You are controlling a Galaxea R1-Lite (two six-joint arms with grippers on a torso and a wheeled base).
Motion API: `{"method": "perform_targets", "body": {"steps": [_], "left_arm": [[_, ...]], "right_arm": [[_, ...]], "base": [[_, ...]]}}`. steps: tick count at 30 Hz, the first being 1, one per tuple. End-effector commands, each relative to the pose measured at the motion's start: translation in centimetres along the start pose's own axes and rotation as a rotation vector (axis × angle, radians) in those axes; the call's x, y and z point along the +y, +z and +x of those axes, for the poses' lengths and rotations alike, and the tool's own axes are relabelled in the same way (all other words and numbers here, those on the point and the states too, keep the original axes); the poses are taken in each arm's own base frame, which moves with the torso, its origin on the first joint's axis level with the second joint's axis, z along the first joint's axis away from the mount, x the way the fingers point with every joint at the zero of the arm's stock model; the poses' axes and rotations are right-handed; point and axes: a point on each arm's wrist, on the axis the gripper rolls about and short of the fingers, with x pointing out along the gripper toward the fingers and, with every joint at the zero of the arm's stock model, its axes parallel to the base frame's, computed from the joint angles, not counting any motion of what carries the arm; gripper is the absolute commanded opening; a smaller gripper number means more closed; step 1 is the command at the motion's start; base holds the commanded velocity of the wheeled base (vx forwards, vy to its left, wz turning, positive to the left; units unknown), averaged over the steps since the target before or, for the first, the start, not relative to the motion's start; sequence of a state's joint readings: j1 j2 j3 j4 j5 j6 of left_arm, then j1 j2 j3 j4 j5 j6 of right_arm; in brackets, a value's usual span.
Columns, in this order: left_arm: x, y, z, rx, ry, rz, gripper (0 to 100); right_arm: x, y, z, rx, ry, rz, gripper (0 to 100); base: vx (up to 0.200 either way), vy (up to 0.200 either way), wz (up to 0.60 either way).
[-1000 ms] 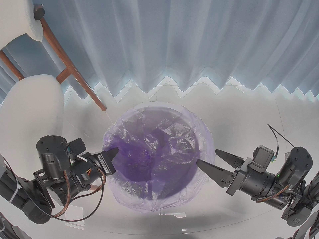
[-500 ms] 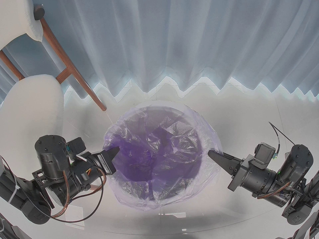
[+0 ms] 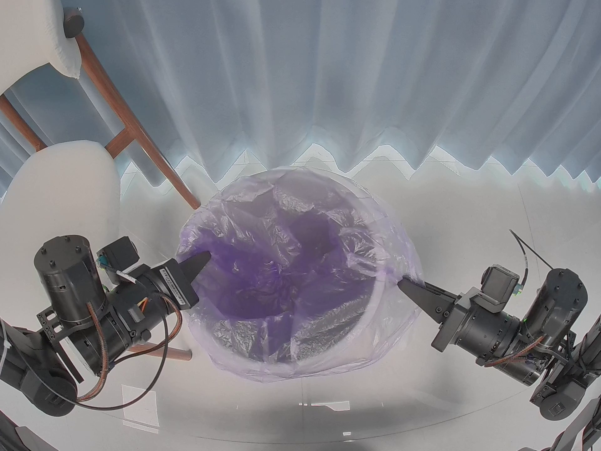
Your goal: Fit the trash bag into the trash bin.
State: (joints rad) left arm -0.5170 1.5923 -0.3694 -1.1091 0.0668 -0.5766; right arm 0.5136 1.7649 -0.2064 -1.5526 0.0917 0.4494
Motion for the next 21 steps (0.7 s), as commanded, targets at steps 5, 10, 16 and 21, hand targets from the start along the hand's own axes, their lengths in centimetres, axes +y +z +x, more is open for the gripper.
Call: {"method": "perform_targets", "body": {"steps": [5,10,16,21], "left_arm": [[-0.6,0.4,-0.7,-0.018,-0.029,-0.004,0],[-1.1,0.9,-1.2,-0.037,-0.053,-0.021,0],[-1.6,1.1,-1.8,-0.036,-0.095,-0.025,0],[-1.7,1.3,-2.3,-0.018,-0.096,-0.025,0]], "right_arm": [[-0.1,-0.1,0.3,-0.007,-0.001,0.0,0],[-0.5,-0.7,0.6,0.02,-0.016,0.007,0],[-0.9,-1.0,0.9,0.03,-0.033,0.007,0],[-1.0,-1.2,0.9,0.042,-0.037,0.007,0]], "base": [[0.0,0.0,0.0],[0.0,0.0,0.0],[0.0,0.0,0.0],[0.0,0.0,0.0]]}}
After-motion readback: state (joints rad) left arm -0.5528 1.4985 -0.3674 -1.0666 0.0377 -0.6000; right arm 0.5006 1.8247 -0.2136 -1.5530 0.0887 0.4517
